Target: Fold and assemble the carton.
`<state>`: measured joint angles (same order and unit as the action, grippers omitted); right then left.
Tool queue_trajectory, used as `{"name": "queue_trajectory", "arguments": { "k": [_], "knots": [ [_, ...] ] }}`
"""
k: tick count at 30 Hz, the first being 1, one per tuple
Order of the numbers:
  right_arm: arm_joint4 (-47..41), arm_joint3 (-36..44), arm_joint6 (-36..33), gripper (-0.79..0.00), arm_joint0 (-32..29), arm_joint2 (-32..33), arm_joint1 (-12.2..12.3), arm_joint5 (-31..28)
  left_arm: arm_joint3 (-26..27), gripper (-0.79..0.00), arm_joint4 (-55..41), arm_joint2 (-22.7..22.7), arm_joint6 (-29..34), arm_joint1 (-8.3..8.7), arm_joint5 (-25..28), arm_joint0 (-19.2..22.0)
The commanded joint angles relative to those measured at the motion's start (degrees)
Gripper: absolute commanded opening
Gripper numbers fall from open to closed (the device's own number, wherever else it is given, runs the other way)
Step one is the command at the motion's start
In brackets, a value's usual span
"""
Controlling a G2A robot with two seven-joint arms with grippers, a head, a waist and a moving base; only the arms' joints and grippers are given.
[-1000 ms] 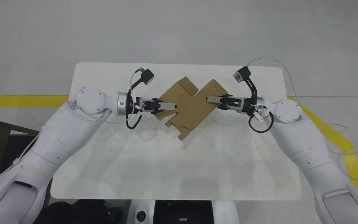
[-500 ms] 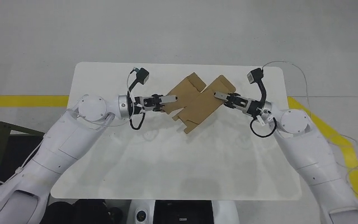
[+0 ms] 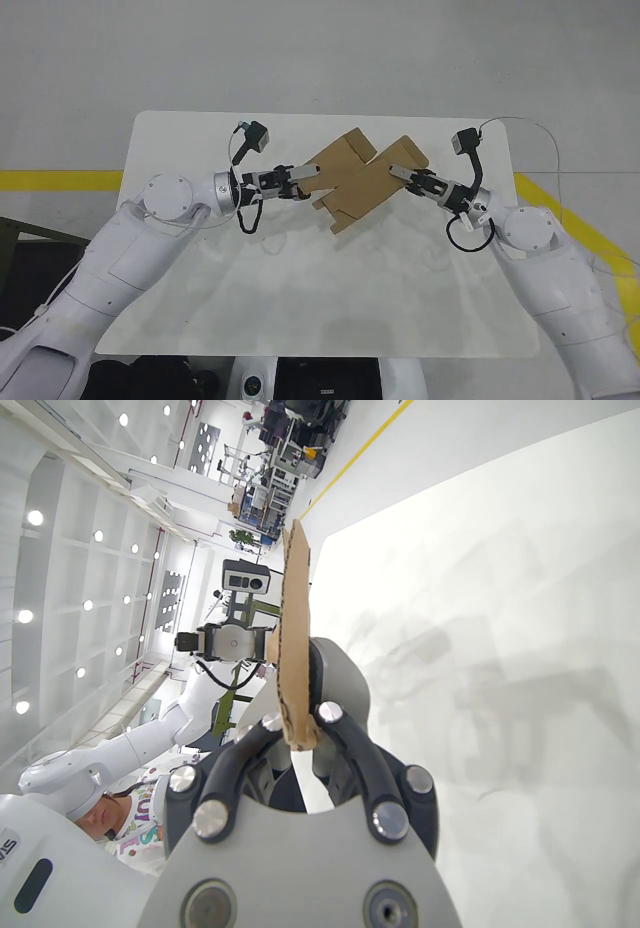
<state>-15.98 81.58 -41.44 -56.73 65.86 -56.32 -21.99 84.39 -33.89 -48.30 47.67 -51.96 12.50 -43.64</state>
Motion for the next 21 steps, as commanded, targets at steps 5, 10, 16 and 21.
{"name": "queue_trajectory", "arguments": {
  "k": [5,10,16,21],
  "knots": [
    [1.35,0.56,0.16,-0.785,-0.93,1.1,0.09,0.74,1.58,0.0,-0.74,-2.1,1.67,-0.04,-0.79,-0.51],
    [2.04,0.7,0.16,-0.785,-1.17,1.28,-0.04,1.05,2.93,0.0,-1.18,-3.61,2.37,-0.17,-1.34,-0.8],
    [2.11,0.99,-0.22,-0.785,-0.92,0.93,-0.36,1.04,2.56,0.0,-0.26,-3.53,1.21,-0.87,-1.68,-0.92],
    [2.24,1.02,-0.37,-0.785,-0.67,0.99,-0.57,0.98,1.34,0.0,0.45,-2.05,-0.25,-1.93,-2.07,-0.65]
  ]
}}
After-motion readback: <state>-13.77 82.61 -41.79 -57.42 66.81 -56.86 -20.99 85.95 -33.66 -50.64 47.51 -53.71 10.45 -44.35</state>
